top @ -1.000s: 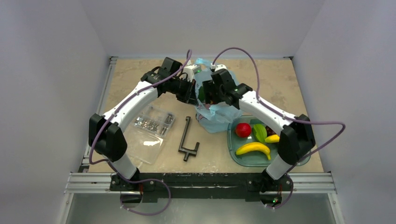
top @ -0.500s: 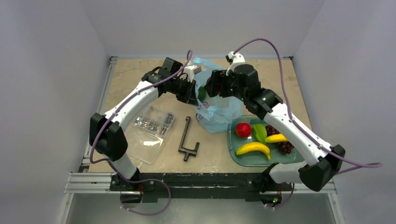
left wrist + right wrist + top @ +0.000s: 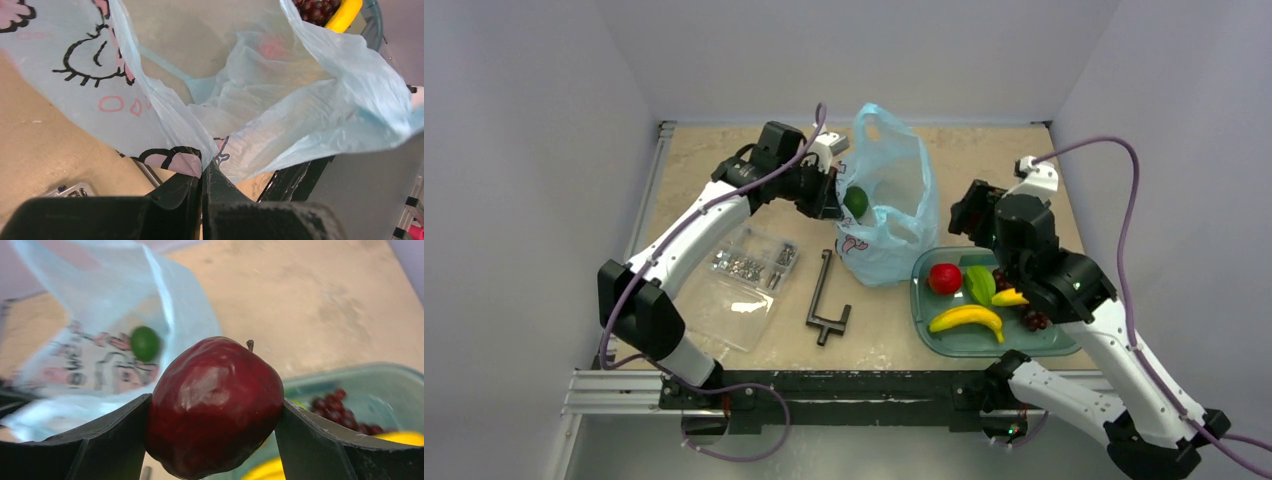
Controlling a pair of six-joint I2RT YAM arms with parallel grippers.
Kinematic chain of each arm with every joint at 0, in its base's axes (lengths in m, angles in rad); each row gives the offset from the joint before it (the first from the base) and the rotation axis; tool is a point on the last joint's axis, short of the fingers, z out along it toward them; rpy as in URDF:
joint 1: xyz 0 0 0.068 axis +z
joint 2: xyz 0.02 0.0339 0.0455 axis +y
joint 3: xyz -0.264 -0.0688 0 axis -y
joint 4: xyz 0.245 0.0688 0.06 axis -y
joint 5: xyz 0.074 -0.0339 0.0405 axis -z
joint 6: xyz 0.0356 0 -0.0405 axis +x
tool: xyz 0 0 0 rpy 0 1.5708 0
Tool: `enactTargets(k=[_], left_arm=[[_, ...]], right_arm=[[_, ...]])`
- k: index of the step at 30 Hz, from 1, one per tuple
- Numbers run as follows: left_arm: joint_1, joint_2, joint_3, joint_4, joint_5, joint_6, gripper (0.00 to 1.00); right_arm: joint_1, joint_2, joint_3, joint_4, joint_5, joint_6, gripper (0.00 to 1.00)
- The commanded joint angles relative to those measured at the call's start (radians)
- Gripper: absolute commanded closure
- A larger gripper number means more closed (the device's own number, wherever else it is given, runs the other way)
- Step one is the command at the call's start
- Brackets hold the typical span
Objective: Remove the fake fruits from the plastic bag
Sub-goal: Place the fake fruit in the bin.
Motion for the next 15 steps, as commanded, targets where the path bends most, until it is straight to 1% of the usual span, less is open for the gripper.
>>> enactTargets(k=[1,3,6,8,9,11,15], left_arm=[[0.010,-0.033,0.009,0.050,0.016,0.033,1.00],[0.009,-0.027,0.008,0.059,0.033,0.026,1.00],[0.010,-0.017,0.005,0.057,0.026,0.011,1.00],[0.010,0.005,0.021,0.030,0.010,0.009,1.00],[0.009,0.016,0.028,0.015,0.005,0.009,1.00],[0.010,0.033,0.039,-0.001,0.003,0.010,1.00],[0.009,0.040,0.040,-0.011,-0.005,0.008,1.00]], right_arm=[[-0.014,-0.009,-0.106,-0.261,0.193,0.237,1.00],[-0.022,-0.005,-0.167,-0.306,0.165,0.305,1.00],[-0.046,0.011,-0.242,-0.322,0.131,0.366,1.00],[-0.081,0.031,-0.257,-0.293,0.085,0.347,1.00],[-0.135,0.045,-0.267,-0.273,0.054,0.331,0.99],[-0.235,0.065,-0.298,-0.221,-0.022,0.286,0.95],[-0.323,0.080,-0.341,-0.134,-0.107,0.244,0.86]])
